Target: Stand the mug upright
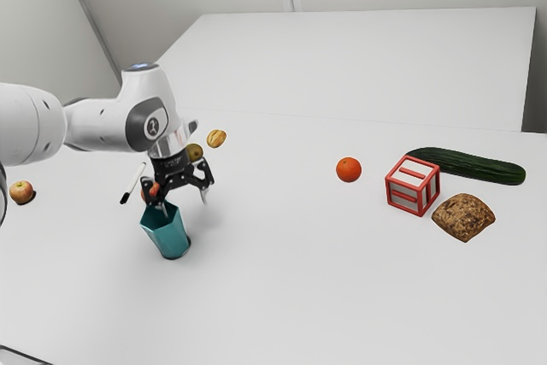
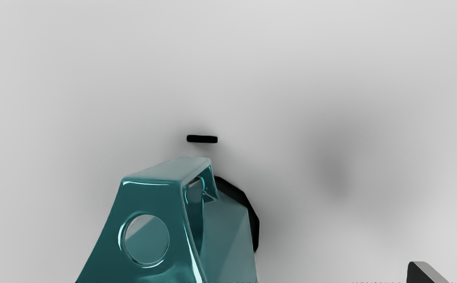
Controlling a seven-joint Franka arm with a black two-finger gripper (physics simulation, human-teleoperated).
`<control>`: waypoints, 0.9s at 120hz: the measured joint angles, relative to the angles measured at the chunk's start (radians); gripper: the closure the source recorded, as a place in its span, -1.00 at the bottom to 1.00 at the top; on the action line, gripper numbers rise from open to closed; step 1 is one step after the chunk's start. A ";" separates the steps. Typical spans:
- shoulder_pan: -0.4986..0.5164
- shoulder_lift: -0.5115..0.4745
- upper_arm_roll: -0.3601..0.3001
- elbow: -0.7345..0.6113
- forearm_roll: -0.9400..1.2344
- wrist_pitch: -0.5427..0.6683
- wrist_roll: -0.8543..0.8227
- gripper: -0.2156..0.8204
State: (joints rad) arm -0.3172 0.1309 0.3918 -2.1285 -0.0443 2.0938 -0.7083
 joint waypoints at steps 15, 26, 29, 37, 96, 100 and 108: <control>-0.002 -0.001 -0.001 0.021 0.000 -0.007 0.001 -0.54; -0.003 -0.002 -0.001 0.034 0.000 -0.010 0.003 -0.56; -0.005 -0.003 -0.001 0.036 0.000 -0.011 0.003 -0.56; -0.011 -0.005 -0.001 0.043 0.000 -0.013 0.005 -0.57; -0.018 -0.017 -0.002 0.118 0.002 -0.052 0.025 -0.58; -0.020 -0.018 -0.002 0.126 0.002 -0.060 0.029 -0.58; -0.024 -0.019 -0.002 0.151 0.004 -0.084 0.041 -0.58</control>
State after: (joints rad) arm -0.3410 0.1120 0.3897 -1.9771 -0.0404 2.0099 -0.6675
